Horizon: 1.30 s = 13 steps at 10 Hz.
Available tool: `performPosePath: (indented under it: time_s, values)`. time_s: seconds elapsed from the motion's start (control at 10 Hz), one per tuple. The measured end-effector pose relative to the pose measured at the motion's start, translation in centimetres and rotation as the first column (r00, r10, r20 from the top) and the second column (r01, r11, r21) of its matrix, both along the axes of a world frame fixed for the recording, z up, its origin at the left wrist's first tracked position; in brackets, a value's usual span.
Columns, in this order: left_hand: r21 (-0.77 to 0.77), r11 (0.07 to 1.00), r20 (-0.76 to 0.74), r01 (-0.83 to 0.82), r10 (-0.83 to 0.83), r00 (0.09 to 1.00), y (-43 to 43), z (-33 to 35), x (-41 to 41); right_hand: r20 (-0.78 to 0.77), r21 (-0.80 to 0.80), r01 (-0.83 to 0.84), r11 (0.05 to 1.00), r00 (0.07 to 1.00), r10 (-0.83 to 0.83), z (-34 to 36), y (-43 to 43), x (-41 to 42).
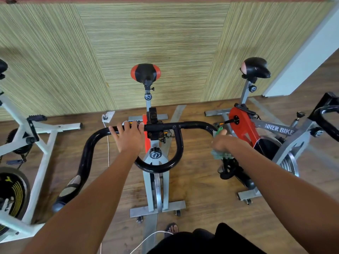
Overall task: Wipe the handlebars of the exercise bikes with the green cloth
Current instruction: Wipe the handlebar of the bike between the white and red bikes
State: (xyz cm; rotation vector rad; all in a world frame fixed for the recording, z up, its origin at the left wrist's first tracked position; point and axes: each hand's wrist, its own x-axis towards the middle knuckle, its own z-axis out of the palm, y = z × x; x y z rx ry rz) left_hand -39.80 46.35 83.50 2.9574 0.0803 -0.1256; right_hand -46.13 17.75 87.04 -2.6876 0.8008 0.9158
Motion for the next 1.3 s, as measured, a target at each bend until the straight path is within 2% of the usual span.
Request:
performPosePath:
  time_s: [0.1, 0.2, 0.3, 0.4, 0.5, 0.6, 0.7, 0.8, 0.9, 1.0, 1.1, 1.2, 1.3]
  values:
    - [-0.008, 1.0, -0.006, -0.004, 0.004, 1.0, 0.0, 0.0, -0.1, 0.072, -0.021, 0.063, 0.998, 0.996, -0.061, -0.4, 0.8, -1.2]
    - [-0.013, 1.0, -0.006, -0.007, 0.007, 1.0, 0.0, -0.1, 0.0, 0.011, -0.032, 0.059, 0.998, 0.998, -0.058, 0.4, 1.4, -2.4]
    - [-0.022, 1.0, 0.003, -0.012, 0.012, 1.0, 0.0, -0.2, 0.2, 0.076, -0.034, 0.071, 0.997, 0.995, -0.068, 3.1, 2.2, -2.6]
    - [-0.039, 0.999, 0.009, -0.022, 0.022, 1.0, 0.2, -0.2, 0.3, 0.316, 0.07, 0.018, 0.997, 0.948, -0.039, 5.0, 3.7, -1.3]
    - [-0.06, 0.998, 0.035, -0.026, 0.028, 0.999, 0.1, -0.3, 0.1, 0.561, 0.244, -0.225, 0.944, 0.826, 0.052, 4.3, 8.4, -1.0]
    - [-0.077, 0.996, 0.041, -0.039, 0.043, 0.998, 0.2, -0.3, 0.1, 0.591, 0.166, -0.381, 0.91, 0.777, 0.218, 1.1, 11.7, -1.1]
    - [-0.066, 0.997, 0.044, -0.04, 0.043, 0.998, -0.1, -0.4, 0.2, 0.48, -0.079, -0.442, 0.893, 0.769, 0.423, -2.3, 13.8, -0.5]
    - [-0.065, 0.997, 0.043, -0.043, 0.046, 0.998, 0.1, -0.5, 0.2, 0.479, -0.155, -0.45, 0.879, 0.744, 0.466, -2.8, 14.0, 0.3]
    - [-0.062, 0.997, 0.047, -0.043, 0.046, 0.998, 0.1, -0.6, 0.3, 0.528, -0.102, -0.452, 0.886, 0.73, 0.433, -2.5, 13.0, 0.2]
    - [-0.061, 0.997, 0.039, -0.04, 0.042, 0.998, 0.1, -0.4, 0.3, 0.578, 0.037, -0.382, 0.923, 0.762, 0.293, -2.3, 12.4, -1.1]
    - [-0.069, 0.997, 0.042, -0.041, 0.044, 0.998, 0.0, -0.3, 0.2, 0.625, 0.25, -0.292, 0.923, 0.777, 0.077, -2.2, 12.6, -4.2]
    - [-0.075, 0.997, 0.051, -0.035, 0.039, 0.998, 0.0, -0.4, 0.0, 0.645, 0.285, -0.29, 0.914, 0.763, 0.041, -2.4, 12.4, -5.4]
    - [-0.088, 0.996, 0.062, -0.021, 0.026, 0.998, 0.1, -0.7, -0.1, 0.579, 0.399, -0.226, 0.889, 0.813, -0.053, -2.5, 11.0, -3.7]
